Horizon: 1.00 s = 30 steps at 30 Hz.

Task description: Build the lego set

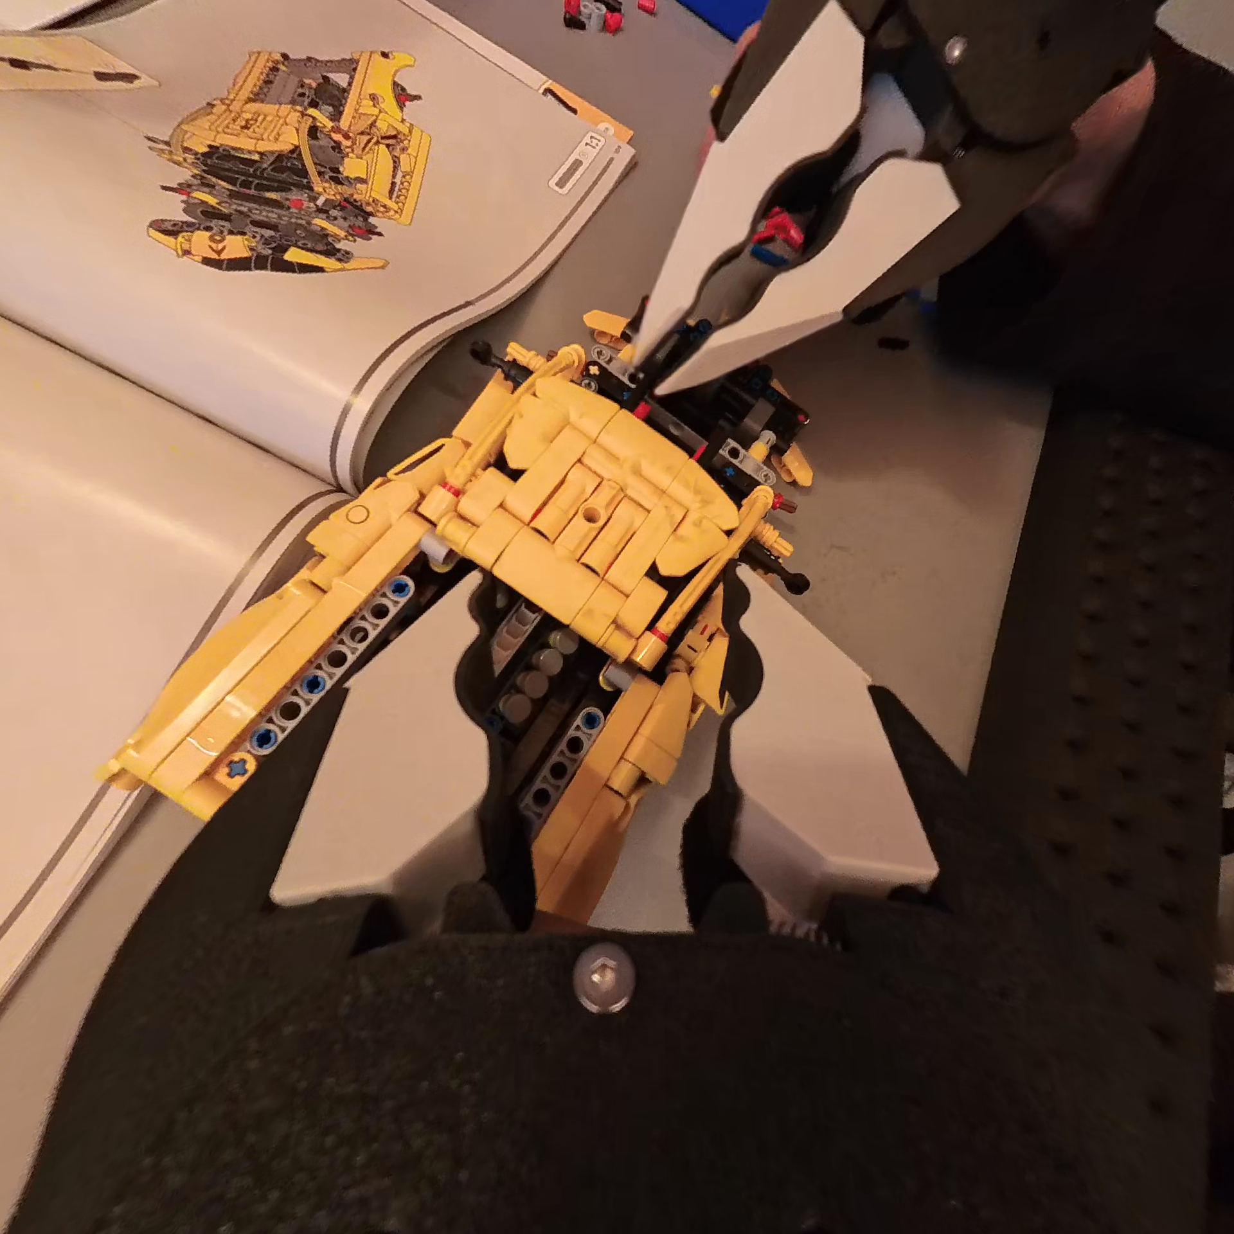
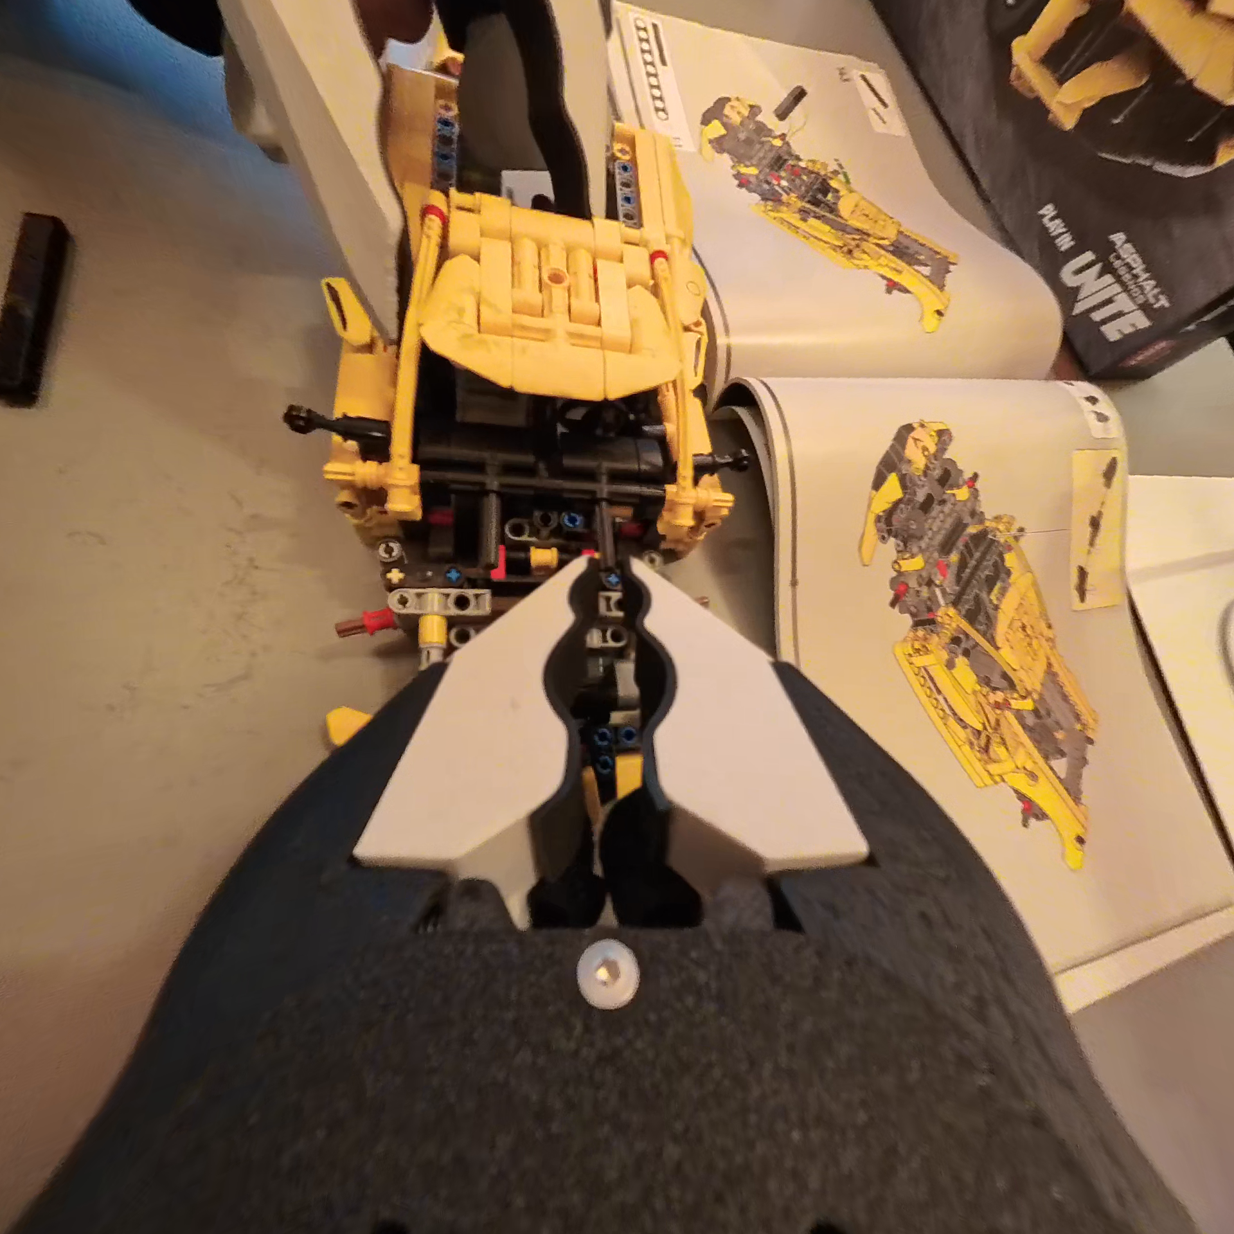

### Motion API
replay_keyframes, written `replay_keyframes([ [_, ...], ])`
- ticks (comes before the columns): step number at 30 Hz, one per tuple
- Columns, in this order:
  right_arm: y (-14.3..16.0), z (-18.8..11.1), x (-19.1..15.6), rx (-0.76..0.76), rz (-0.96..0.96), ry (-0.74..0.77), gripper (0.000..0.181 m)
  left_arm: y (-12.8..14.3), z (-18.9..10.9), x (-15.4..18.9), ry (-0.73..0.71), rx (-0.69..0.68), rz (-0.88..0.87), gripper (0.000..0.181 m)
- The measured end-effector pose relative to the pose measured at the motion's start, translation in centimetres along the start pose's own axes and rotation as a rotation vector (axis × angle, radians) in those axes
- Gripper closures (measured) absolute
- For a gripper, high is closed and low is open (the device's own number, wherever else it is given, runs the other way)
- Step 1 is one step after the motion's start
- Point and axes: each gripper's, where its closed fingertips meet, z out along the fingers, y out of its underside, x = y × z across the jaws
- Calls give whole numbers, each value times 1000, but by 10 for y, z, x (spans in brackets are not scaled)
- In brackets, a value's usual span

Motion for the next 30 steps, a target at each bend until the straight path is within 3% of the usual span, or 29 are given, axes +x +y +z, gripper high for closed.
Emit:
replay_keyframes([
  [9,-1,3,-1,-43,106,-65,179,0,2,-1,-27,-17,26,114],
  [21,-1,1,-1,23,158,-87,178,3,-1,-2,-3,-25,55,117],
  [25,-7,-6,4,85,137,-58,157,5,-11,-8,-1,-30,86,122],
  [30,-5,-11,4,87,166,-62,156,-8,-34,-11,-87,24,58,121],
])
